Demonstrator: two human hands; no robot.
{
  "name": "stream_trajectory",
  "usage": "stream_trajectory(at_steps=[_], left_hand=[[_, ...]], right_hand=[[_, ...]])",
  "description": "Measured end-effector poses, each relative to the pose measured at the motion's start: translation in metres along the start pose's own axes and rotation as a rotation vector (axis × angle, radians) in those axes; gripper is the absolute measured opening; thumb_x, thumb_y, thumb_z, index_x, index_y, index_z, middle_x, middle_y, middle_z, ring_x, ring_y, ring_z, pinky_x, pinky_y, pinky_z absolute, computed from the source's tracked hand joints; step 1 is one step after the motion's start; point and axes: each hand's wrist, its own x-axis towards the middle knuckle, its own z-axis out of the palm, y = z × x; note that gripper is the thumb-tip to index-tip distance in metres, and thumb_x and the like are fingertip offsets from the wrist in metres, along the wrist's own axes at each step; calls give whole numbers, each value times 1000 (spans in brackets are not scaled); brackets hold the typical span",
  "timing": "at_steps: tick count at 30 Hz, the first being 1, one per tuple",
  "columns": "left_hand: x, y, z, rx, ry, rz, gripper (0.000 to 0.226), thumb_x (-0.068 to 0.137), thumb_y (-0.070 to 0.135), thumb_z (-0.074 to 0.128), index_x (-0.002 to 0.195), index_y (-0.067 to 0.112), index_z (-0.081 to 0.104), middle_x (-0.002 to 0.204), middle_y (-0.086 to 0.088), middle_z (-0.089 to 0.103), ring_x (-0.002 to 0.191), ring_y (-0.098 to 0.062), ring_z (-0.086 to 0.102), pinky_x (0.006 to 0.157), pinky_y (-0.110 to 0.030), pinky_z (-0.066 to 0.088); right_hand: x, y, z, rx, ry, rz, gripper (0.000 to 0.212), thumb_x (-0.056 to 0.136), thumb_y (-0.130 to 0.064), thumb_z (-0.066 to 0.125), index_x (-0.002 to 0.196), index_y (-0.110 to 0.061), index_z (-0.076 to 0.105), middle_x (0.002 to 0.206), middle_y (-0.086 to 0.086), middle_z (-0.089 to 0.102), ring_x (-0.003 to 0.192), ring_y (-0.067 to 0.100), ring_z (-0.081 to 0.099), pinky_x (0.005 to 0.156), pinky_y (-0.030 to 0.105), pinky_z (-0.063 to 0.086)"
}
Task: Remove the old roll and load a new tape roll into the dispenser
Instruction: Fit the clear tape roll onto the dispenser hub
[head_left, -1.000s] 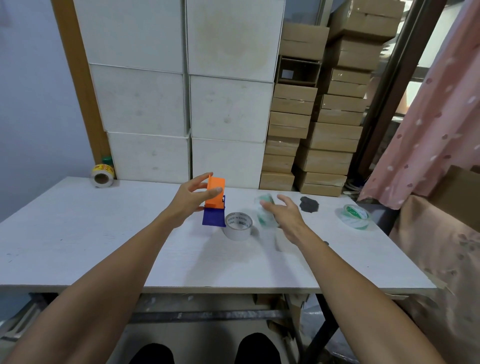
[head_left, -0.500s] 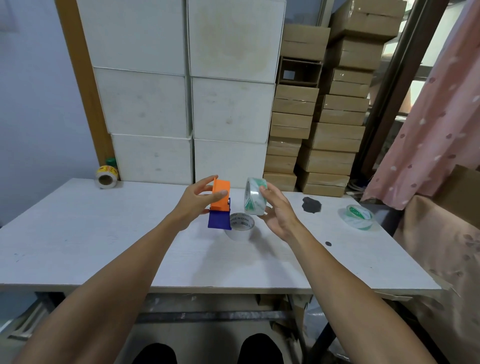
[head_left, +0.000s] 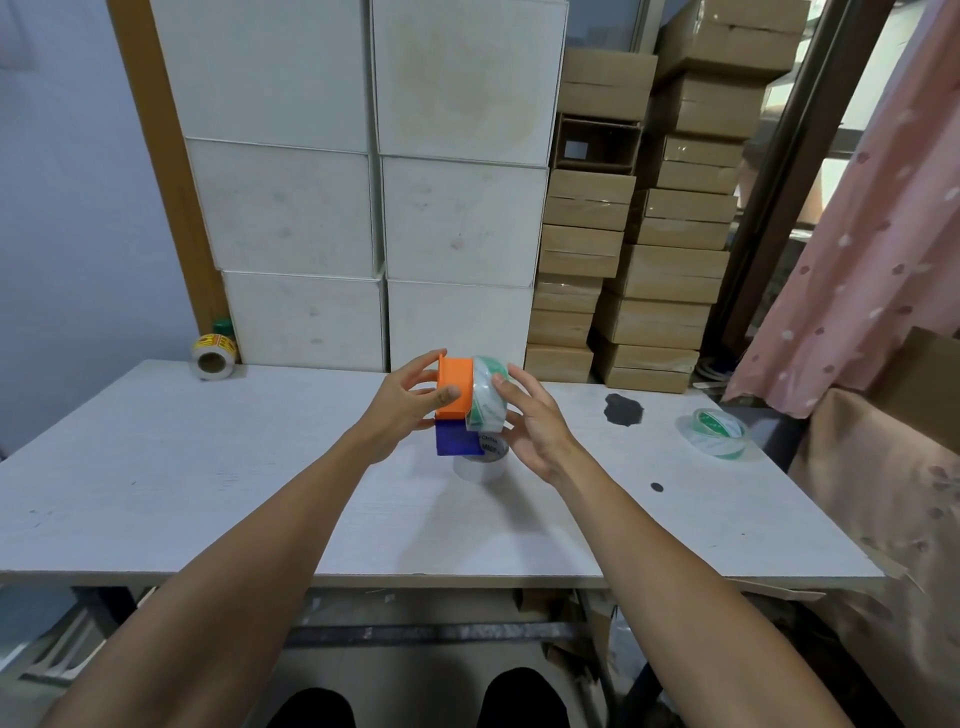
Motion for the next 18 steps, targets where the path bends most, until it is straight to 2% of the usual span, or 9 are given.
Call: stream_trajectory(at_steps=[2, 5, 8, 11, 15, 18], left_hand=[[-1, 0, 1, -3, 5, -4, 120, 37, 73, 88, 144, 35, 49, 136, 0, 59, 120, -24, 61, 93, -47, 57], [-3, 0, 3, -11, 5, -1, 118, 38, 72, 88, 143, 35, 49, 131, 6, 61, 116, -18, 63, 85, -37, 59], [-3, -2, 8, 0, -25, 0, 98, 58, 57, 86, 146, 31, 49, 133, 3, 61, 122, -24, 62, 78, -29, 59], [-3, -4, 12, -18, -24, 7, 80, 73, 40, 77, 147, 27, 49, 138, -3, 59, 125, -29, 60, 80, -31, 61], [-4, -7, 12, -8, -22, 21, 75, 79, 40, 71, 149, 28, 46, 141, -2, 57, 126, -29, 59, 89, -39, 60], [-6, -6, 13, -1, -48, 31, 76, 81, 44, 64, 152, 30, 42, 144, 0, 55, 127, -28, 58, 85, -33, 61]], right_hand=[[0, -1, 2, -1, 4, -6, 66, 86, -22, 77, 145, -21, 47, 133, 11, 62, 120, 30, 61, 93, 48, 57], [0, -2, 5, -2, 5, -15, 64, 89, -21, 76, 145, -20, 47, 133, 11, 62, 117, 27, 64, 85, 44, 61], [0, -1, 9, -13, -2, 1, 63, 88, -22, 77, 144, -21, 48, 132, 11, 64, 114, 27, 66, 75, 43, 62], [1, 2, 11, -27, -7, 7, 65, 85, -25, 80, 143, -22, 50, 131, 9, 66, 113, 26, 67, 74, 44, 61], [2, 3, 15, -15, -6, 7, 71, 78, -29, 83, 142, -22, 51, 134, 11, 64, 112, 28, 67, 71, 42, 61], [4, 6, 16, 9, -8, -8, 67, 83, -26, 81, 142, -19, 52, 135, 14, 64, 110, 30, 68, 77, 43, 62]])
